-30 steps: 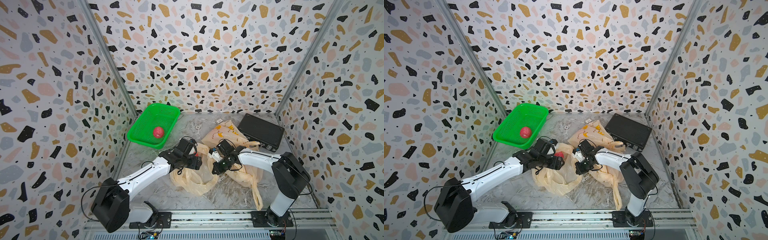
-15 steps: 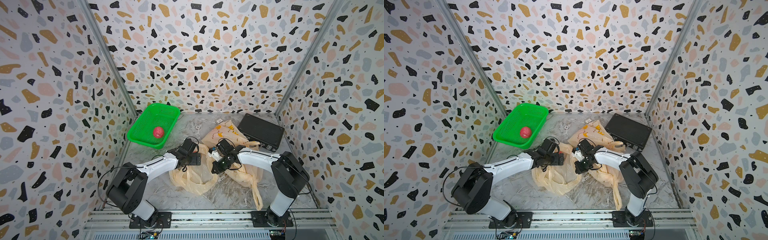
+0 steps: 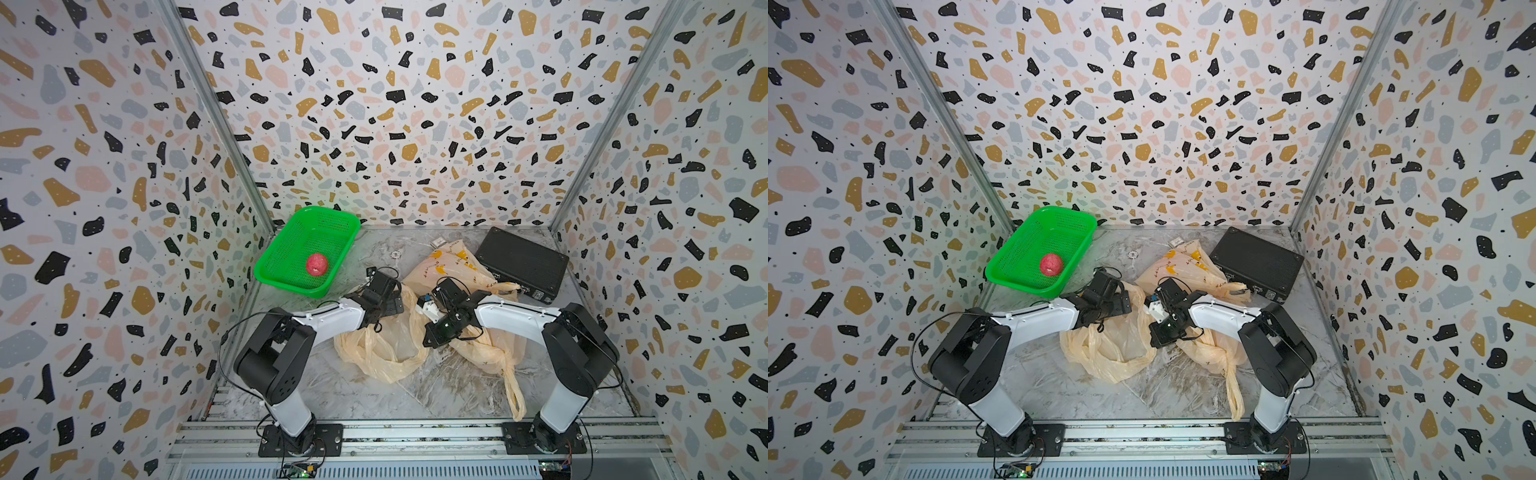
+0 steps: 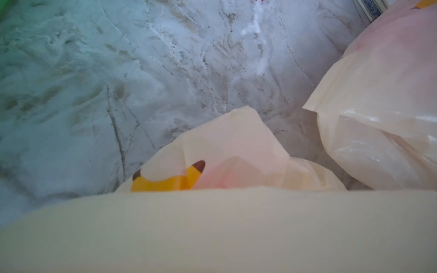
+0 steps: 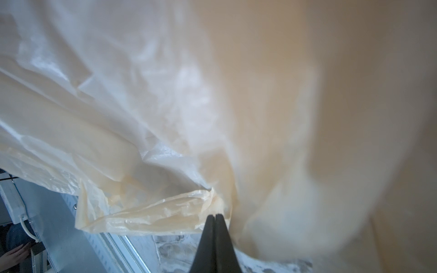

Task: Untie the knot of a plastic bag & take out the apple
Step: Pick up the apple from the plastic bag.

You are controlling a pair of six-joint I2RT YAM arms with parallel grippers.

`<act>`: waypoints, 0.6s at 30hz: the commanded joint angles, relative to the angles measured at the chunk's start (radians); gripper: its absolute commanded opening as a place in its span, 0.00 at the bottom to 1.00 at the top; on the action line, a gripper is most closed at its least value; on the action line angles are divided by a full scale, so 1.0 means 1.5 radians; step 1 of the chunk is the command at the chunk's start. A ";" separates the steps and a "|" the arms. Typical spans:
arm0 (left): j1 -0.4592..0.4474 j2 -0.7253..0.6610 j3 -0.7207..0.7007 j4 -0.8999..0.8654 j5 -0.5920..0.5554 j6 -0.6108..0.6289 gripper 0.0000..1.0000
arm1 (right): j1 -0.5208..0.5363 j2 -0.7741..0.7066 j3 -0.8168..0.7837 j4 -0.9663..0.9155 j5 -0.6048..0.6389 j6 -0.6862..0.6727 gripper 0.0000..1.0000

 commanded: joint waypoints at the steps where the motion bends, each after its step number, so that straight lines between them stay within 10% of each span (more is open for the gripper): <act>1: 0.003 0.000 0.015 0.009 -0.018 -0.015 0.94 | 0.001 -0.013 0.004 -0.013 0.001 -0.006 0.03; 18: 0.004 -0.044 -0.001 -0.032 0.038 0.051 0.44 | 0.001 -0.004 0.014 -0.016 0.002 -0.005 0.03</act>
